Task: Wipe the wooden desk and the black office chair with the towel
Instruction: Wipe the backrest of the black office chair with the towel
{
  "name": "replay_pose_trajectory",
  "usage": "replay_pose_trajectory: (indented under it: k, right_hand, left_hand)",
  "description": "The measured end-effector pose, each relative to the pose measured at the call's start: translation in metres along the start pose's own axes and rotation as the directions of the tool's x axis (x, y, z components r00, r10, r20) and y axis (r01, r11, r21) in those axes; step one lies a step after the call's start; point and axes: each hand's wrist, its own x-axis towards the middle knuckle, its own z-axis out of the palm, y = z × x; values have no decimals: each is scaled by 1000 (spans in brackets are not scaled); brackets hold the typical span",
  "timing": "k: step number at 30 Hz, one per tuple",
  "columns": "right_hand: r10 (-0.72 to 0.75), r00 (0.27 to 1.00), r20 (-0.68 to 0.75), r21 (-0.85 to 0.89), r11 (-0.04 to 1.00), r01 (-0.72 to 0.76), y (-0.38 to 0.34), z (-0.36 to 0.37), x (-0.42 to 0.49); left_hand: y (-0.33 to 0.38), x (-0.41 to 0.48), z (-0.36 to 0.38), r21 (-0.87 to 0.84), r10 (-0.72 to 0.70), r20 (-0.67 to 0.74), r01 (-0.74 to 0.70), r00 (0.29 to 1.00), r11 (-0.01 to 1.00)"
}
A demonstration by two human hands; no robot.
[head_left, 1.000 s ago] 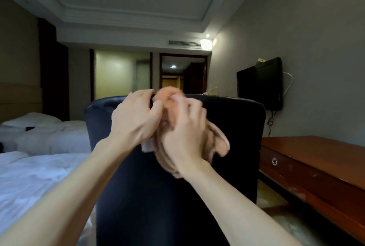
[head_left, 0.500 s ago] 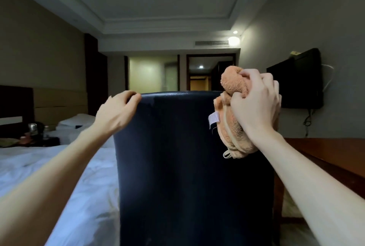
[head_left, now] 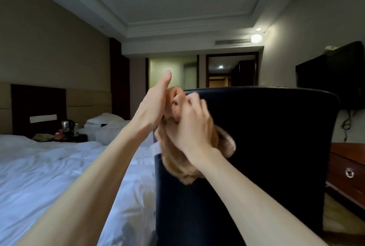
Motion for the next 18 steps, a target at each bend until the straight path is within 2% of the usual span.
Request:
replay_pose_trajectory:
  k: [2,3,5,7,8,10,13,15,18]
  right_hand:
    - [-33,985,171,62,998,23,-5,9,-7]
    - [-37,985,171,106,994,19,-4,9,-11]
    - [-30,998,-61,160,986,39,1,-2,-18]
    - [-25,943,-332,106,992,64,9,-19,-17]
    - [-18,915,-403,70,996,51,13,-28,-11]
    - [39,892,-450,37,999,-25,19,-44,6]
    - [35,927,-373,-56,997,-60,13,-33,26]
    - [-47,958,-282,-145,989,6,4,-10,16]
    - [-102,977,-187,-140,987,76,10,18,-20]
  left_hand:
    - [-6,0,-8,-62,-4,45,7,999,998]
    - [-11,2,-12,-62,14,54,-11,998,998]
    - [-18,6,-21,-21,71,-5,-71,997,997]
    - [-22,11,-23,-3,116,-55,-116,992,993]
    - [-23,14,-23,-6,125,-70,-126,990,992]
    - [-18,15,-20,-5,115,-61,-115,992,993]
    - [-17,12,-12,79,148,-32,-145,989,986]
    - [-18,3,-9,170,166,-74,-151,983,974]
    - [-42,-12,-17,147,163,-138,-143,977,979]
